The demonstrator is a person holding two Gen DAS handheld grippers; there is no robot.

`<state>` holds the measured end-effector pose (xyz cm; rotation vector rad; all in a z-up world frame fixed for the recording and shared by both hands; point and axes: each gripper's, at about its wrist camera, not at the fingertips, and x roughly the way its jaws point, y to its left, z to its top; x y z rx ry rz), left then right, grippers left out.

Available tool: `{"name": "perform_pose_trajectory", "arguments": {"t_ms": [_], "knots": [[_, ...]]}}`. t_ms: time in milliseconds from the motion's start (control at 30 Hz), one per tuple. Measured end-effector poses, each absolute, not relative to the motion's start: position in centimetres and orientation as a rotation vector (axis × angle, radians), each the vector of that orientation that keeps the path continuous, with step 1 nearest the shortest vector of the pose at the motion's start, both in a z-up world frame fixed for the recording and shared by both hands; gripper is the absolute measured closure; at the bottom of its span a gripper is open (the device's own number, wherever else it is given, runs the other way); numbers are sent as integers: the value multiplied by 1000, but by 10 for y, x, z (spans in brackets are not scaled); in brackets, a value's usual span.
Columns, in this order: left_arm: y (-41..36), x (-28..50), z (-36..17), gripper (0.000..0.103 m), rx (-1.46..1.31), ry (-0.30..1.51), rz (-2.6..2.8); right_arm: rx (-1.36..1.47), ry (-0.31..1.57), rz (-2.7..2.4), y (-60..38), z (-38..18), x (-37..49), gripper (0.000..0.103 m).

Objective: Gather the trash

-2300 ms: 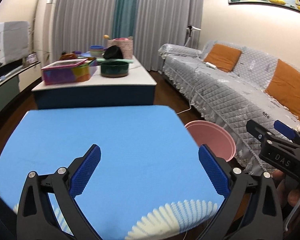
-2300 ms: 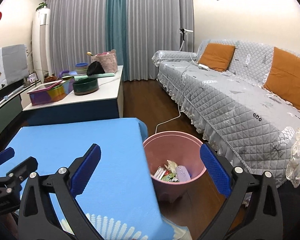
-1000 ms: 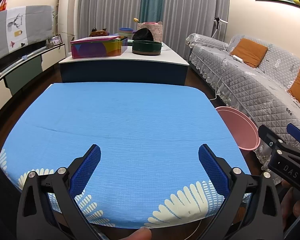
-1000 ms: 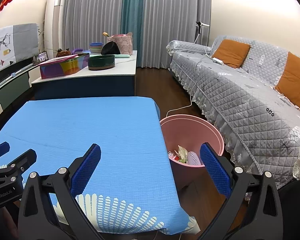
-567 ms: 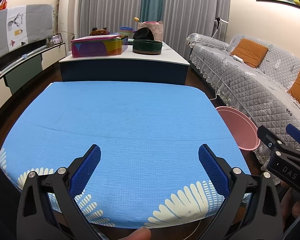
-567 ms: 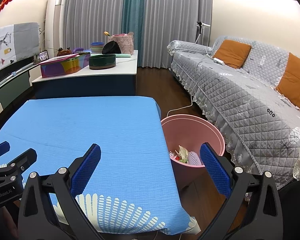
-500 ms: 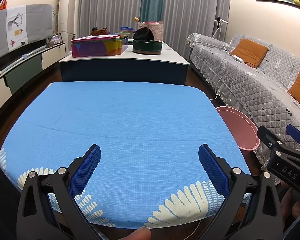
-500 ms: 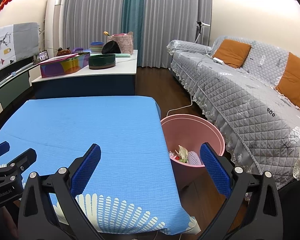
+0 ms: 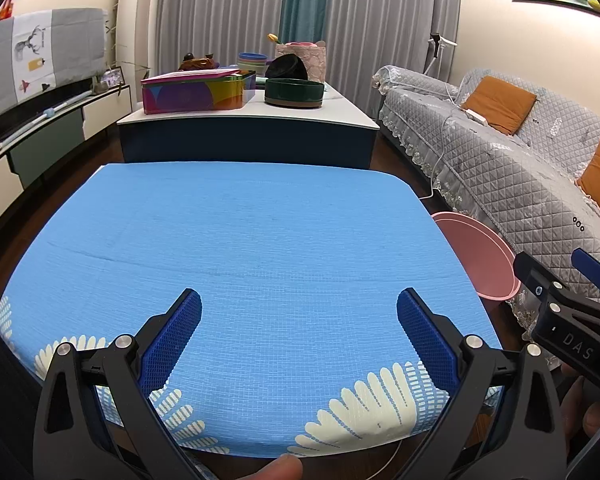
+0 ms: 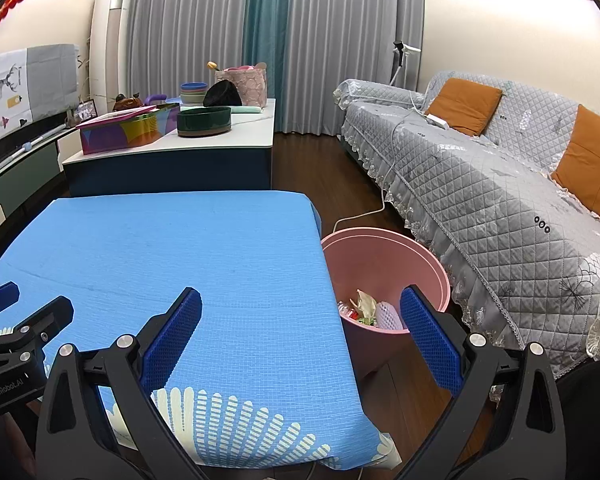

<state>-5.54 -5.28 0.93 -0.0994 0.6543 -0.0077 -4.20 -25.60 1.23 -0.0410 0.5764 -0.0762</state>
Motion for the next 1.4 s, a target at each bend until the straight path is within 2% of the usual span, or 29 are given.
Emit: {"name": "perform_pose_trajectory", "arguments": {"t_ms": [1400], "knots": [[-56,-55,9,8,-95,657,-18,-42,578,-76,-255,12,-42,5]]}}
